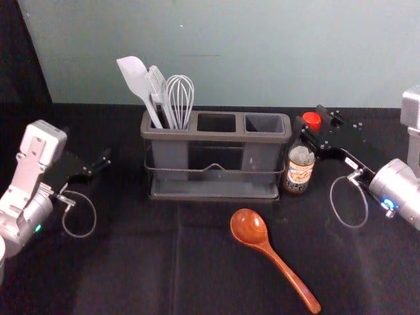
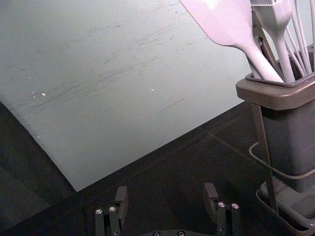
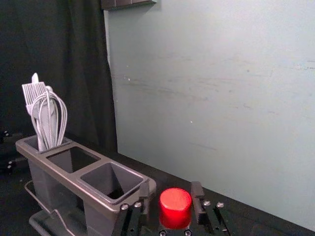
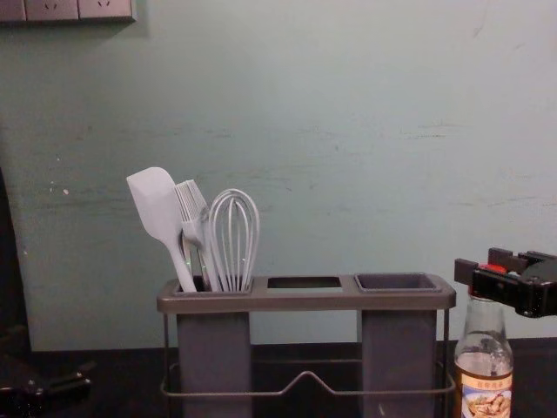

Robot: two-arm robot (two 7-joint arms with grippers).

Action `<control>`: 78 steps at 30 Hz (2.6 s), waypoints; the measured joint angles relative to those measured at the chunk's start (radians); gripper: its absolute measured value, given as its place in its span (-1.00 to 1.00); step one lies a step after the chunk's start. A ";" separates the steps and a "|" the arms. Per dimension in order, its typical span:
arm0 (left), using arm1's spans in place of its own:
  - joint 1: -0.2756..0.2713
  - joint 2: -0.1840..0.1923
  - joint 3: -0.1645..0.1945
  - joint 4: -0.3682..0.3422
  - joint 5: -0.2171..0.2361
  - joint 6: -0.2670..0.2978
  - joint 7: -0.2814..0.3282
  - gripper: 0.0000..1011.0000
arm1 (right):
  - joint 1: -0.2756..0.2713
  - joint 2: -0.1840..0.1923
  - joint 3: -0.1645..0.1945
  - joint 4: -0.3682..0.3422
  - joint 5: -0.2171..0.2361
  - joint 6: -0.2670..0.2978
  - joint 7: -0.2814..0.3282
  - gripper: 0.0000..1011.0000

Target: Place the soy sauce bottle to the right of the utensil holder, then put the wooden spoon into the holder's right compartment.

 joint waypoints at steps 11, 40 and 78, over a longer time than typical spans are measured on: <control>0.000 0.000 0.000 0.000 0.000 0.000 0.000 0.99 | -0.004 0.004 0.022 -0.055 0.009 -0.001 -0.012 0.68; 0.000 0.000 0.000 0.000 0.000 0.000 0.000 0.99 | -0.314 0.103 -0.017 -0.351 0.003 0.069 -0.010 0.99; 0.000 0.000 0.000 0.000 0.000 0.000 0.000 0.99 | -0.364 0.101 -0.039 -0.381 -0.016 0.098 -0.042 0.99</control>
